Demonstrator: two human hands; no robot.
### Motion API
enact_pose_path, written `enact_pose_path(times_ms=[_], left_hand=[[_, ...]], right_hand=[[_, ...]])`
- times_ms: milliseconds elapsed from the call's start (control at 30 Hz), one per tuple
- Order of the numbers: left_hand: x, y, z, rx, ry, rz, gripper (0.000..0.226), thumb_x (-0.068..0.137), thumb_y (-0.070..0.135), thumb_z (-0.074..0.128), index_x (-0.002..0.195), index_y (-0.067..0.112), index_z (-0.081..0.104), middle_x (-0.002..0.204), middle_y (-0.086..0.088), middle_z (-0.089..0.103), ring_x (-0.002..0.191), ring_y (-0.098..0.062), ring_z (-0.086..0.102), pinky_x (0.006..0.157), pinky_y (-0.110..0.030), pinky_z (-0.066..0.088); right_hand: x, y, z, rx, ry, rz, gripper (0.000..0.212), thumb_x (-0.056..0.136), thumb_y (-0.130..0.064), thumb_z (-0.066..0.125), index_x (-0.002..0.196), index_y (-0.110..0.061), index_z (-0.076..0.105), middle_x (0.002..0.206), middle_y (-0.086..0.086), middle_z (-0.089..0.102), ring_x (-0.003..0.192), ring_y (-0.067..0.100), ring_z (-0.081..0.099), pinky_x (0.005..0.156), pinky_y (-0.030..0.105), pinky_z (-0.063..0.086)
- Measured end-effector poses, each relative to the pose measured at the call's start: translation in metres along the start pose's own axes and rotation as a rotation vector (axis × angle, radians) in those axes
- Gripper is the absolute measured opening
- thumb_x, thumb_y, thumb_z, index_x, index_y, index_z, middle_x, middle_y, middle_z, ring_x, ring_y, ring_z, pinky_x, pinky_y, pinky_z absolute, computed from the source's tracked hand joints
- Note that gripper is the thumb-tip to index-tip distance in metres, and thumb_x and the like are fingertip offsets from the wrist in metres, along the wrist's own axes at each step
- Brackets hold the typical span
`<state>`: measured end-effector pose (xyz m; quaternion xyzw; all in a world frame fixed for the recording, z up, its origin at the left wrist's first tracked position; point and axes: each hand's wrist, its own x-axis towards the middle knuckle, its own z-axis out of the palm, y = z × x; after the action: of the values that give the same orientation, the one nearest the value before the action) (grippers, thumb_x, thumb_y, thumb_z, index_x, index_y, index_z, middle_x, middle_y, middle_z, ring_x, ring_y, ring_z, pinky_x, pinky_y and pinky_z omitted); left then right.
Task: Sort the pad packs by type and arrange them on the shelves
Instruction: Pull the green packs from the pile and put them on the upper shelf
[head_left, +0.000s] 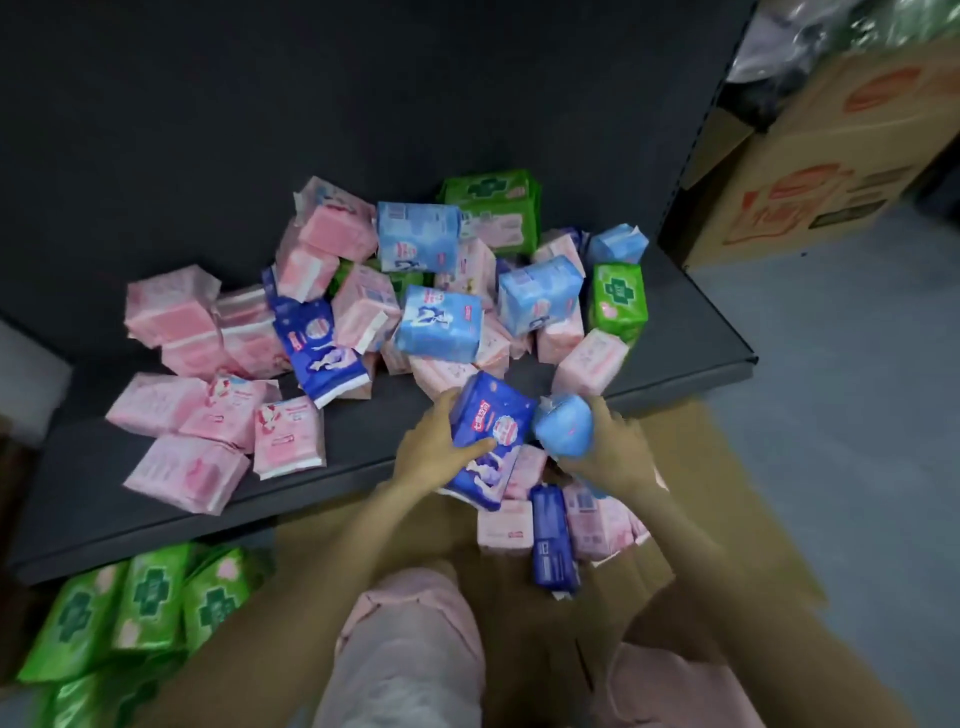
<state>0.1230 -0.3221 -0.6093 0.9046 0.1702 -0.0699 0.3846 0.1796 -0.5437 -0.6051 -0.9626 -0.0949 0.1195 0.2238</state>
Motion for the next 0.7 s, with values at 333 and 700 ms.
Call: enact_pose_path(times_ms=[333,700], left_hand=[[0.018,-0.06,0.109,0.046,-0.256,-0.097,0.067,0.092,0.028,0.06,0.148,0.018,0.024,0.151,-0.013,0.024,0.13,-0.031,0.04,0.103,-0.037,0.038],[0.031,-0.032,0.08,0.39,-0.363,-0.02,0.048,0.096,0.042,0.049,0.14,0.023,0.041,0.134,-0.006,0.052,0.118,-0.027,0.054,0.095,-0.037,0.045]], right_hand=[[0.027,0.05,0.053,-0.606,-0.395,-0.16,0.077,0.088,-0.044,0.06,0.15,-0.036,0.014,0.16,0.002,0.003,0.147,0.026,0.005,0.114,0.057,0.006],[0.023,0.03,0.035,-0.326,-0.364,-0.24,0.045,0.097,-0.028,0.048,0.14,-0.019,0.041,0.146,0.003,0.042,0.133,0.023,0.038,0.107,0.035,0.03]])
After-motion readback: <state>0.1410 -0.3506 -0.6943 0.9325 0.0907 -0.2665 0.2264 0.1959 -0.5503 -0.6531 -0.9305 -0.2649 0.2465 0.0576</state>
